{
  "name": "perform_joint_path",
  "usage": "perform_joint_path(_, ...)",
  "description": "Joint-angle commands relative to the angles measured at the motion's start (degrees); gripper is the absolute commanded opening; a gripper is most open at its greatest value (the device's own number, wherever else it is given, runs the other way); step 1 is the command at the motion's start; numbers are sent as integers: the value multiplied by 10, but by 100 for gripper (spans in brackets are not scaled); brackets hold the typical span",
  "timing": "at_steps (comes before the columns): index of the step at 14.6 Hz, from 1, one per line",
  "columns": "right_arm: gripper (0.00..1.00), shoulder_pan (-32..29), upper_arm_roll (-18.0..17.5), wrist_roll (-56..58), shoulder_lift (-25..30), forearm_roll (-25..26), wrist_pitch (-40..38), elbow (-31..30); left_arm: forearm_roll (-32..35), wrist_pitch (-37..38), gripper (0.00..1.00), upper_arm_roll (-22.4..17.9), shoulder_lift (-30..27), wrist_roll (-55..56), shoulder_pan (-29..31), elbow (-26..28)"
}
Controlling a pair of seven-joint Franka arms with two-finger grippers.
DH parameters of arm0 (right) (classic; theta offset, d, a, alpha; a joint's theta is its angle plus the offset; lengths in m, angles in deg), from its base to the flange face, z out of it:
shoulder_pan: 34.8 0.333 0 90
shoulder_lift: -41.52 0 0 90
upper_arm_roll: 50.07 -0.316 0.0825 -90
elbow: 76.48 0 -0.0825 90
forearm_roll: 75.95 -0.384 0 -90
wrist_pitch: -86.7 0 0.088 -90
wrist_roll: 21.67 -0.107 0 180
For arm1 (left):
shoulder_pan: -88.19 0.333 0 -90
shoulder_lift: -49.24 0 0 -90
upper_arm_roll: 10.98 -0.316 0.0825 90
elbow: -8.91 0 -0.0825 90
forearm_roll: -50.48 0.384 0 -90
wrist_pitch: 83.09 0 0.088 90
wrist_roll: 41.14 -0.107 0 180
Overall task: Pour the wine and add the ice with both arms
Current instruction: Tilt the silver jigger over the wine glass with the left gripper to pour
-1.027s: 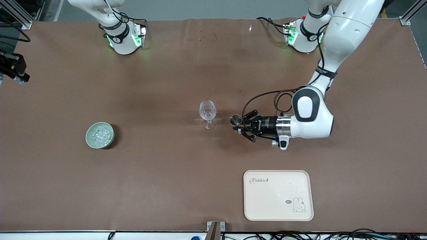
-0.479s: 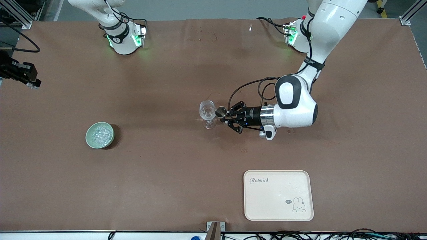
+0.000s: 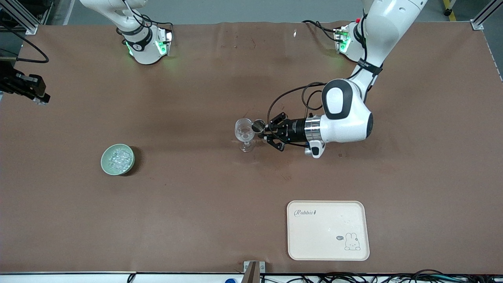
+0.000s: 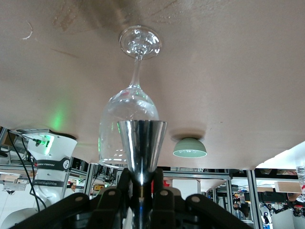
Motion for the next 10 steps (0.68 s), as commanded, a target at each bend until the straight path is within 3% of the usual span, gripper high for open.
perform_joint_path(1,4,4,1,-9,11,-5,3,-12,-5,-23,1,-4,-23,10,-10,21)
perform_joint_path(8,4,4,1,-9,11,-5,1,-12,-1,-66,1,-6,-24,41,-33,21)
perform_joint_path(10,5,5,1,-9,11,-5,0,-13,31,-67,1,-5,-29,60,-34,22)
